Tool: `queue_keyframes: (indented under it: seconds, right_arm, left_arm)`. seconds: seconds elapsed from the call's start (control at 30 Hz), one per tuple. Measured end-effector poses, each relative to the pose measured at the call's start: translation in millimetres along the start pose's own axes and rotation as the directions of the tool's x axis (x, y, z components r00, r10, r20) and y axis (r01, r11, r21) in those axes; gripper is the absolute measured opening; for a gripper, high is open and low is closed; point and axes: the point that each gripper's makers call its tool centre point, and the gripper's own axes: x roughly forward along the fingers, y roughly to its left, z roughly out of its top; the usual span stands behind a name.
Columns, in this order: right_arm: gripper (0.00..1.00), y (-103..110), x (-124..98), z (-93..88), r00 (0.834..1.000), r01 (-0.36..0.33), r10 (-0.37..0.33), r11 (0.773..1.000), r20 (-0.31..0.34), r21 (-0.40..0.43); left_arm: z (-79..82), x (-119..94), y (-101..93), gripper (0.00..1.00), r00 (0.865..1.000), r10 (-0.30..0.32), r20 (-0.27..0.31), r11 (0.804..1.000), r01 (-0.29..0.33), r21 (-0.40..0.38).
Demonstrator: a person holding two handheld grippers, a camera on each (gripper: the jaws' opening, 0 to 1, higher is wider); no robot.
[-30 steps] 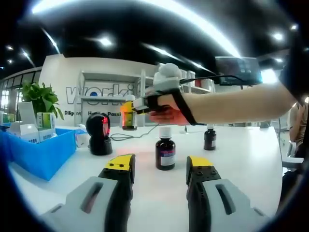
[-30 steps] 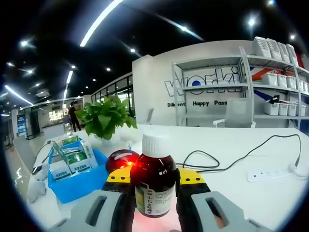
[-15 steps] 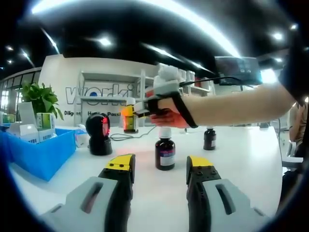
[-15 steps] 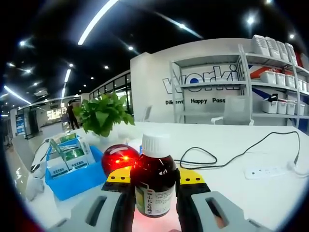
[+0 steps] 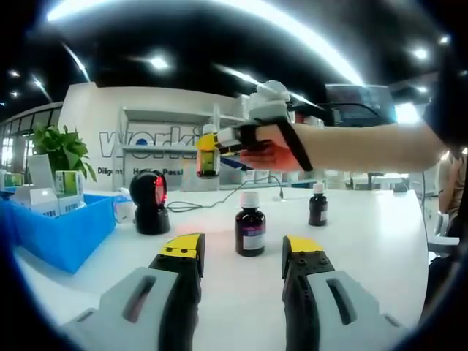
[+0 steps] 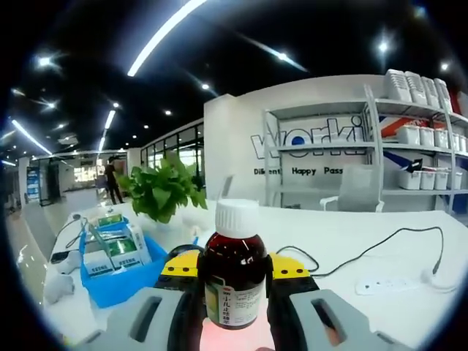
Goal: Rotate the medicine bottle to make it face forward pick up the medicine bottle inspect the drug traceability code place the medicine on the table
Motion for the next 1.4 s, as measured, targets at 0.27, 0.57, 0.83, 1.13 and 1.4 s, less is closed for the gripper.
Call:
queue_keyframes:
  seconds: [0.27,0.57,0.83,1.13,1.4]
  right_arm:
    - [0.28,-14,-38,24.8,0.997,0.011,-0.009,0.999,0.071,-0.031]
    - [0.28,-23,-66,30.2,0.996,0.019,-0.016,0.999,0.09,-0.026]
    - [0.28,-31,-94,18.7,0.994,0.041,-0.038,0.999,0.1,-0.029]
    - [0.28,-26,-119,-8.6,0.995,0.057,-0.051,0.996,0.091,-0.072]
    - [0.28,-24,-135,-25.7,0.995,0.06,-0.055,0.996,0.088,-0.061]
  left_arm:
    - [-0.3,0,1.9,0.33,1.0,0.004,0.001,1.0,-0.004,0.001]
    - [-0.1,0,1.9,0.33,1.0,0.011,0.0,1.0,-0.011,0.008]
    - [0.0,0,0.1,0.33,1.0,0.004,0.0,1.0,-0.004,0.007]
    - [-1.6,0,-0.6,0.33,1.0,0.001,-0.007,1.0,-0.001,0.011]
    - [-1.6,0,1.9,0.33,1.0,0.003,-0.006,1.0,-0.003,0.014]
